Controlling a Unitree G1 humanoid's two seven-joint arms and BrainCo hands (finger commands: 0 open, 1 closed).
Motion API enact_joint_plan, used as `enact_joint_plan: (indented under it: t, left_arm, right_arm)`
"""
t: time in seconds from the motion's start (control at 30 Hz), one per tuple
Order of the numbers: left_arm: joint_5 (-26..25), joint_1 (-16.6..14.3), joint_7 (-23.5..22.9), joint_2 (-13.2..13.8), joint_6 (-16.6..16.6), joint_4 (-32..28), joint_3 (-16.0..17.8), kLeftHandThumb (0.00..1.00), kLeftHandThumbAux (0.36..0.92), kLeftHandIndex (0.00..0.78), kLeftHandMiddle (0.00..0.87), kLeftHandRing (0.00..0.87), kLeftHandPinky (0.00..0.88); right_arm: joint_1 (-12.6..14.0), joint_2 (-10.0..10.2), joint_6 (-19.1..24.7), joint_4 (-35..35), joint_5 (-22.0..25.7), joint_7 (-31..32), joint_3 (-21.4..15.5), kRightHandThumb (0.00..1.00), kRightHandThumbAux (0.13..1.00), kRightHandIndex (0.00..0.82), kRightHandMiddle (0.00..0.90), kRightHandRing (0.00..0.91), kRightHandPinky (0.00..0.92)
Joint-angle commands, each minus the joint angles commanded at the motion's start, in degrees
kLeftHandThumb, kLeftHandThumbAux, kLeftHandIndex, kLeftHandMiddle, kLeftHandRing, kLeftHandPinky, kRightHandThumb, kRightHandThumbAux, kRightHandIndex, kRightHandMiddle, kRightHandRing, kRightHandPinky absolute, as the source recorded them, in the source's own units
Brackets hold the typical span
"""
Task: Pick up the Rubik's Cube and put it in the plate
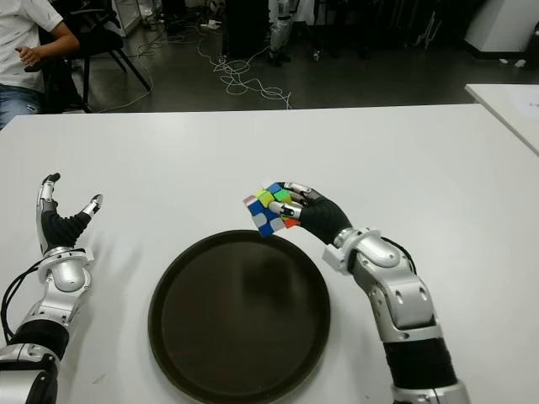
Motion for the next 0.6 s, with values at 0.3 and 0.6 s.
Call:
enact_joint_plan:
  t: [0.3,0.6]
  left_arm:
    - [-0.41,0.07,-0.53,-0.01,-0.35,0.16,0.24,0.0,0.688,0.034,0.058,0.039,0.038]
    - [-0.18,0.2,-0.18,-0.08,-0.47,-0.11,0.18,0.0,0.71,0.034,0.05,0.034,0.03]
  right_arm:
    - [-1.11,-1.97,-3.23,0.98,-2.72,1.99,1.93,0.709,0.718,0.439,0.79,0.799,0.8]
    - [-2.6,-3.74,-6.3,1.9,-4.89,5.25,4.06,0.707,0.718,0.44,0.797,0.803,0.803]
